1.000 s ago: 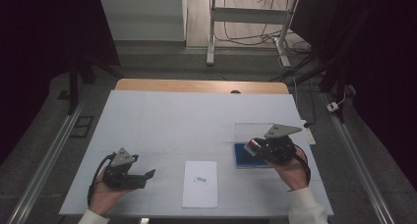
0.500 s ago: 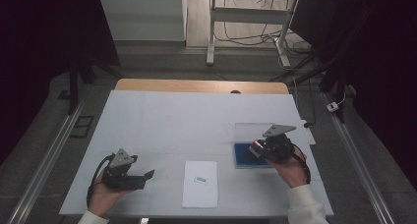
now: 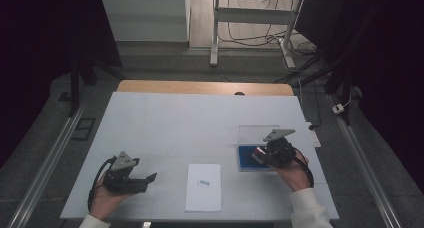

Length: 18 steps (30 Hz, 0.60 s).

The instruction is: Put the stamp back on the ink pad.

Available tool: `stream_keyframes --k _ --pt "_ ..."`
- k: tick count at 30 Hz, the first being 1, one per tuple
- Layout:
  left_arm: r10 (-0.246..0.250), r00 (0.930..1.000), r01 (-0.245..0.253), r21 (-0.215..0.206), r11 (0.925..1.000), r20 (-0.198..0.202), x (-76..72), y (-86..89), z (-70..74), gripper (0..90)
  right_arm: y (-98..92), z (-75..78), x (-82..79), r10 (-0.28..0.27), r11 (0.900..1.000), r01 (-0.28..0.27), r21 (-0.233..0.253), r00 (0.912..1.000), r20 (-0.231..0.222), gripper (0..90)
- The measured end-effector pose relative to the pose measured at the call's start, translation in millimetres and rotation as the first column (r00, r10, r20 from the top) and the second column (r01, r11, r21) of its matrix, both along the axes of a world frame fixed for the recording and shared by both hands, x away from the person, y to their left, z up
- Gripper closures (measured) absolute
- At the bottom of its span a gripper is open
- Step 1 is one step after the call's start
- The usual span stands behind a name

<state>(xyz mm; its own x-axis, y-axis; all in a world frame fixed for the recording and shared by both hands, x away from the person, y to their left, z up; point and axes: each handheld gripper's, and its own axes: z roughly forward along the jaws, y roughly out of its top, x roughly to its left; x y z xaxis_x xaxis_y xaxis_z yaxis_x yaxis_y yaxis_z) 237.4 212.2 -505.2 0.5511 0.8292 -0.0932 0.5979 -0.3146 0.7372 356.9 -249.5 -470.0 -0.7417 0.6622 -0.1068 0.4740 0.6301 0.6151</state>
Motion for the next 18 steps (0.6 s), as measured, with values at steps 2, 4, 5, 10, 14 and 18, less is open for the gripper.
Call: stream_keyframes --k 2,4,5,10,14,18 --pt "0.0 1.0 0.0 0.0 1.0 -0.001 0.0 -0.3 -0.2 17.8 0.3 -0.1 -0.2 0.004 1.0 -0.004 -0.004 1.0 0.006 67.7" --pt "-0.003 1.0 0.003 0.002 1.0 -0.002 0.2 -1.0 -0.5 17.8 0.9 -0.2 -0.5 0.007 1.0 -0.007 0.001 1.0 0.006 63.2" --pt "-0.002 1.0 0.003 0.003 1.0 -0.002 0.5 -1.5 -0.7 17.8 1.5 -0.3 -0.8 0.005 1.0 -0.005 0.001 1.0 0.009 60.7" --pt "-0.011 0.9999 0.011 0.003 0.9999 -0.003 1.4 -4.1 -0.9 17.7 -1.5 5.3 -5.1 -0.014 0.998 0.012 0.067 0.9993 0.035 48.8" --pt "-0.006 1.0 0.006 -0.004 1.0 -0.005 1.0 -3.3 -0.7 17.7 -6.1 7.8 -13.3 -0.016 0.992 0.008 0.123 0.9979 0.063 42.6" --pt "0.002 1.0 -0.002 -0.017 0.9999 -0.009 -0.1 -1.8 -0.8 17.6 -12.0 7.0 -24.4 -0.021 0.991 0.007 0.137 0.9948 0.1 40.2"
